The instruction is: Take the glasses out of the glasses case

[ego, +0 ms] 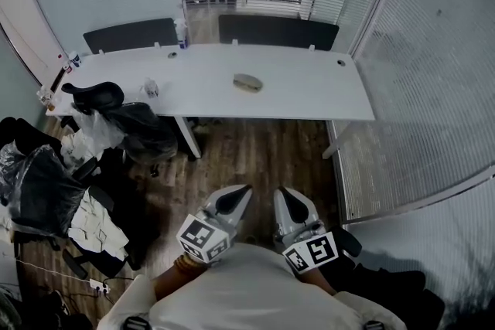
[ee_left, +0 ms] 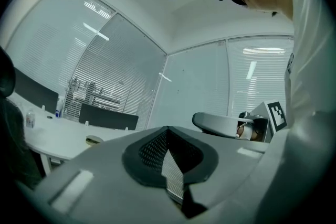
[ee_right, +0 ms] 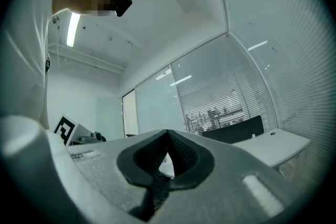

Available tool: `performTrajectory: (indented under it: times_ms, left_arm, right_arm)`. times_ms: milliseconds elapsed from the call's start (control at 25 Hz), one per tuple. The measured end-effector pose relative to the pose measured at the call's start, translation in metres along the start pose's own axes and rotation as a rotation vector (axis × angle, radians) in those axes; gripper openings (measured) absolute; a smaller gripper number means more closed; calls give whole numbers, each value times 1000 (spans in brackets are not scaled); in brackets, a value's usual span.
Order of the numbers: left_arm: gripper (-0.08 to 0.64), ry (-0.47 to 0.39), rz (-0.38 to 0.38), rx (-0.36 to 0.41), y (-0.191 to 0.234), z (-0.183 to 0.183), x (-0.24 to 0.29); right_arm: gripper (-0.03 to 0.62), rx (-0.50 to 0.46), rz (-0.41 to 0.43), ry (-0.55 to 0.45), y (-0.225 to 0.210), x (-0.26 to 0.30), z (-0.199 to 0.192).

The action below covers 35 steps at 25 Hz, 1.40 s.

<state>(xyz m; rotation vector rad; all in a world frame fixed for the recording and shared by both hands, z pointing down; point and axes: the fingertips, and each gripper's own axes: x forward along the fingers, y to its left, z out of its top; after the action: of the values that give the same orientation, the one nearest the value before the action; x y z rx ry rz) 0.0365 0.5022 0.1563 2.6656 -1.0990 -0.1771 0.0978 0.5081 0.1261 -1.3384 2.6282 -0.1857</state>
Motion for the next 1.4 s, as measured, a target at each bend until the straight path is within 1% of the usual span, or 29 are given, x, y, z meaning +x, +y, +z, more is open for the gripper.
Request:
performTrajectory:
  times_ms: [160, 320, 520, 720, 880, 1000, 1120, 1280, 1400]
  left_arm:
    - [3, -1, -2, 17, -11, -3, 18]
    - [3, 7, -7, 10, -21, -9, 34]
    - [3, 19, 8, 11, -15, -14, 44]
    - [3, 24, 27, 6, 10, -19, 58]
    - [3, 5, 14, 13, 31, -10, 78]
    - [3, -15, 8, 5, 50, -5, 95]
    - [3, -22, 6, -4, 81, 0, 114]
    - [3, -7, -1, -14, 121, 7, 143]
    - [3, 0, -3, -21, 154, 19, 167]
  right_arm:
    - [2, 11, -9, -14, -18, -10, 4]
    - [2, 36, -26, -9, -38, -17, -2]
    - [2, 40, -13, 3, -47, -11, -9]
    - [2, 15, -11, -6, -57, 4, -7]
    - [2, -6, -25, -11, -74, 25, -4]
    - [2, -21, -39, -9, -88, 45, -6]
    - [2, -27, -48, -6, -103, 76, -11]
    - [2, -39, -62, 15, -124, 119, -12]
    - [2, -32, -65, 29, -143, 162, -13]
